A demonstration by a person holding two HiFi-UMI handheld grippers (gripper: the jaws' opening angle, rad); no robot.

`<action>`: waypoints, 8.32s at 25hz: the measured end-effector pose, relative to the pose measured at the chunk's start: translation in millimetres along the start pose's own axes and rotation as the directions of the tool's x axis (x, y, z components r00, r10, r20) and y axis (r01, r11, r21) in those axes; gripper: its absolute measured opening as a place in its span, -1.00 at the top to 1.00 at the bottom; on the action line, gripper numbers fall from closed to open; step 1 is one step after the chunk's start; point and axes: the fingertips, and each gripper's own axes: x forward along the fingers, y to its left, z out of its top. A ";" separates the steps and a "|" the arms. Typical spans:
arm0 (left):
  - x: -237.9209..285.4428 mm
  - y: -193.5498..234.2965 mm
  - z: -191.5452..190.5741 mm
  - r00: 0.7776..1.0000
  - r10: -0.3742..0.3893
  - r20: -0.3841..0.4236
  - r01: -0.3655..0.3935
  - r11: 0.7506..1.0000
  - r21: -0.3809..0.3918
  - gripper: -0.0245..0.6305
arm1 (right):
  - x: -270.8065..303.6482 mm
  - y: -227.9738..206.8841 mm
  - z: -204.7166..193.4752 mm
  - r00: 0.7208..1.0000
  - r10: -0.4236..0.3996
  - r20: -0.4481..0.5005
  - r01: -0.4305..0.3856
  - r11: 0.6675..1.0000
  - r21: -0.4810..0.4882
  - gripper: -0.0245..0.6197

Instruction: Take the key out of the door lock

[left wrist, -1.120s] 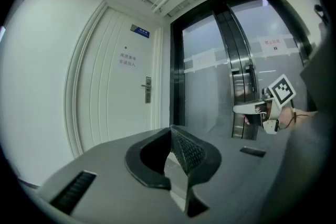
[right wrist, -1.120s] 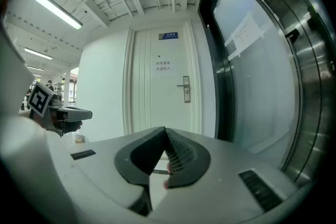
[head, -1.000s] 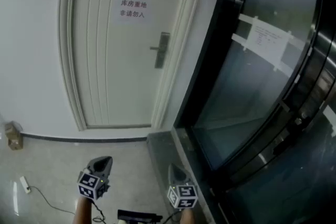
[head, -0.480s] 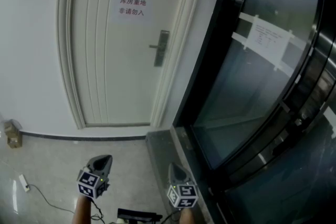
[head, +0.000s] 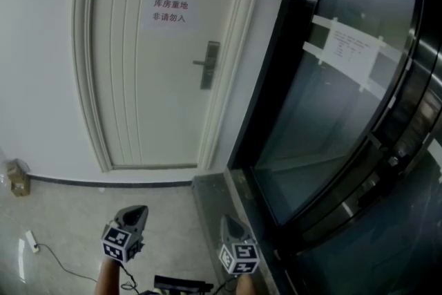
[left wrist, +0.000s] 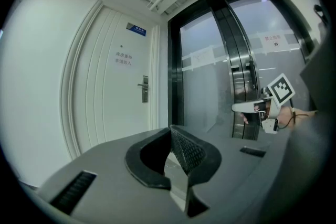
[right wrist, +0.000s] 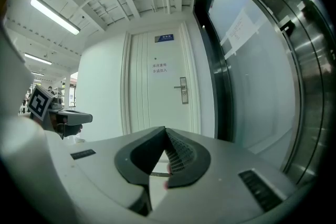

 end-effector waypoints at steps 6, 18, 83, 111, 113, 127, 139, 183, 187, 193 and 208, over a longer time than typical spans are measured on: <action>8.2 -13.9 0.5 1.000 0.002 0.004 -0.002 1.000 0.003 0.90 | -2.7 -10.8 -2.7 1.000 0.008 0.002 -0.008 1.000 -0.018 0.90; 37.4 -10.6 2.0 1.000 0.003 0.007 -0.003 1.000 0.006 0.90 | 21.3 -28.1 0.7 1.000 0.017 0.012 -0.017 1.000 -0.021 0.90; 313.5 235.1 48.4 0.999 -0.042 0.020 0.042 0.999 0.008 0.90 | 373.2 -55.6 62.3 1.000 -0.030 0.005 0.031 0.998 -0.063 0.90; 480.6 287.8 78.3 1.000 0.007 0.012 -0.007 1.000 0.002 0.90 | 536.7 -148.9 94.5 1.000 0.016 0.001 -0.016 0.998 -0.063 0.90; 488.5 289.9 79.2 1.000 0.008 0.008 -0.008 1.000 0.000 0.90 | 544.2 -154.2 96.2 1.000 0.015 -0.002 -0.015 0.998 -0.064 0.90; 543.7 298.4 86.9 1.000 0.021 0.002 -0.021 1.000 -0.013 0.90 | 589.4 -189.2 103.2 1.000 0.026 -0.015 -0.027 0.998 -0.059 0.90; 572.1 310.8 99.2 0.998 0.062 0.017 -0.062 0.998 0.003 0.90 | 626.8 -200.7 115.5 0.995 0.098 0.021 -0.096 0.993 -0.076 0.90; 581.1 363.5 91.4 0.995 0.099 0.007 -0.099 0.995 -0.018 0.90 | 731.3 -185.9 201.6 0.990 0.013 0.139 0.081 0.754 -0.652 0.90; 582.0 367.4 92.1 0.995 0.097 0.015 -0.096 0.995 -0.024 0.90 | 738.3 -183.3 205.9 0.988 -0.023 0.153 0.132 0.643 -0.755 0.90; 581.7 373.7 91.4 0.995 0.100 0.018 -0.099 0.995 -0.028 0.90 | 744.6 -180.0 212.0 0.985 -0.067 0.158 0.171 0.473 -0.864 0.89; 581.4 382.7 90.0 0.994 0.108 0.013 -0.108 0.993 -0.037 0.90 | 752.7 -172.2 221.8 0.976 -0.080 0.203 0.213 0.147 -0.966 0.88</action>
